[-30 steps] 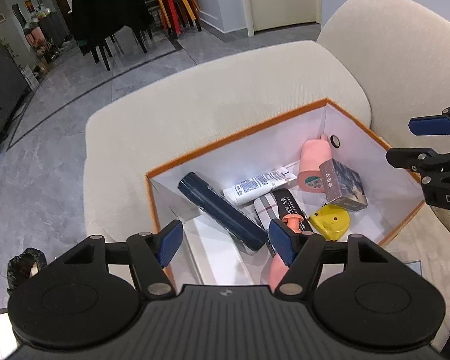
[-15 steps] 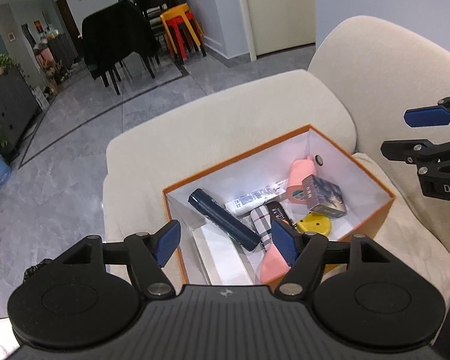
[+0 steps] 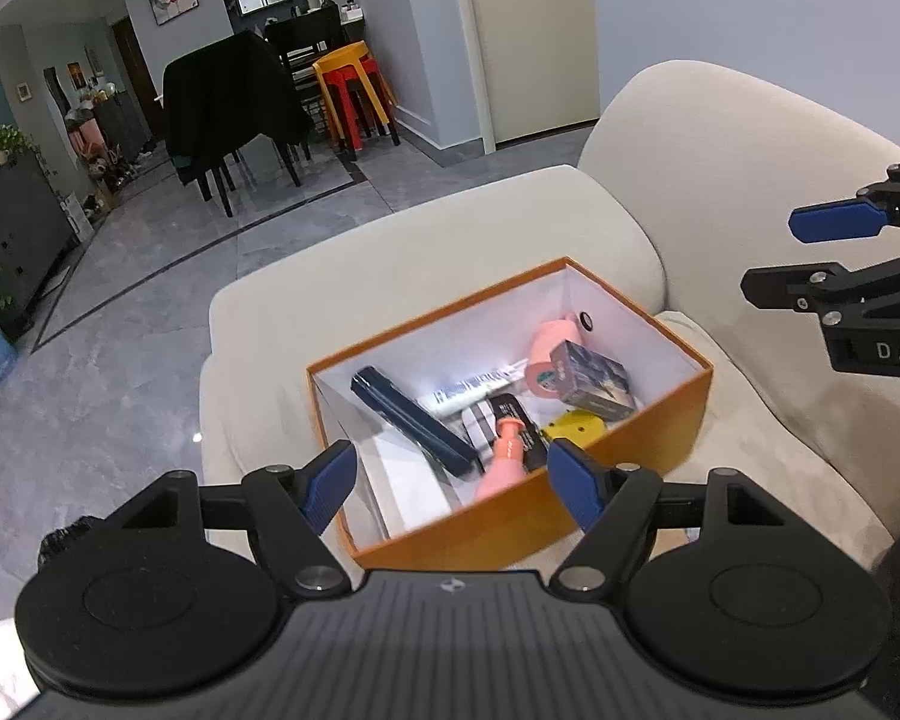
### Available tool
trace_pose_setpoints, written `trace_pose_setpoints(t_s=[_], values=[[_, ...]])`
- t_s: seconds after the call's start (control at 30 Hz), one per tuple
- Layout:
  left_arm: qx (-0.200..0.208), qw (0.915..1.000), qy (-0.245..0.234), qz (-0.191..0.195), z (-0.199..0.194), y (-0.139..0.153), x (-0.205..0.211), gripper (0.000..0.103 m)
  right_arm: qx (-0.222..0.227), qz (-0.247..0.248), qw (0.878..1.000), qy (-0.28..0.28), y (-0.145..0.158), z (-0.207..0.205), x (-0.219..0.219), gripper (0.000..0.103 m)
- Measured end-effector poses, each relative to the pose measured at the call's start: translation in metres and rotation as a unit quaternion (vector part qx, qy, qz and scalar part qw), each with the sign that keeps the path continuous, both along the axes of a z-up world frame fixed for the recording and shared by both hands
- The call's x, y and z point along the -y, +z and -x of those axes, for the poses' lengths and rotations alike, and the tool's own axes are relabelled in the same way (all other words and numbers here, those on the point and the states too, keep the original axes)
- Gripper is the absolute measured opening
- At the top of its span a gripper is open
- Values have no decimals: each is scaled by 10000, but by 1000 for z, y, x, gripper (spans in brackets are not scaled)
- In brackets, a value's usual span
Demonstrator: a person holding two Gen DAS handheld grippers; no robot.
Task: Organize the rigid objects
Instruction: 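Withdraw both tools from the orange box toward the remaining cubes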
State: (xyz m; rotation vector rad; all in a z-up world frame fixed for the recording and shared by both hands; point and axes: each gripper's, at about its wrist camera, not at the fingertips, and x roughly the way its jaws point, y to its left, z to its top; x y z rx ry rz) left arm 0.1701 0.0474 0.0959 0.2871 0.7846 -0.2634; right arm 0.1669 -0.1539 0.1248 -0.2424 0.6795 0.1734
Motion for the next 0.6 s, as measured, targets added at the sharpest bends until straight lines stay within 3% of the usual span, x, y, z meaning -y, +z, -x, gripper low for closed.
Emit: trace_pose_setpoints(t_s=[0.37, 0.6], values=[[-134, 9990, 18, 434, 31, -24, -2, 86, -69, -75, 9999, -54, -19, 32, 13, 52], [-259, 9984, 25, 511, 45, -43, 1, 86, -163, -98, 9998, -47, -34, 43, 16, 53]])
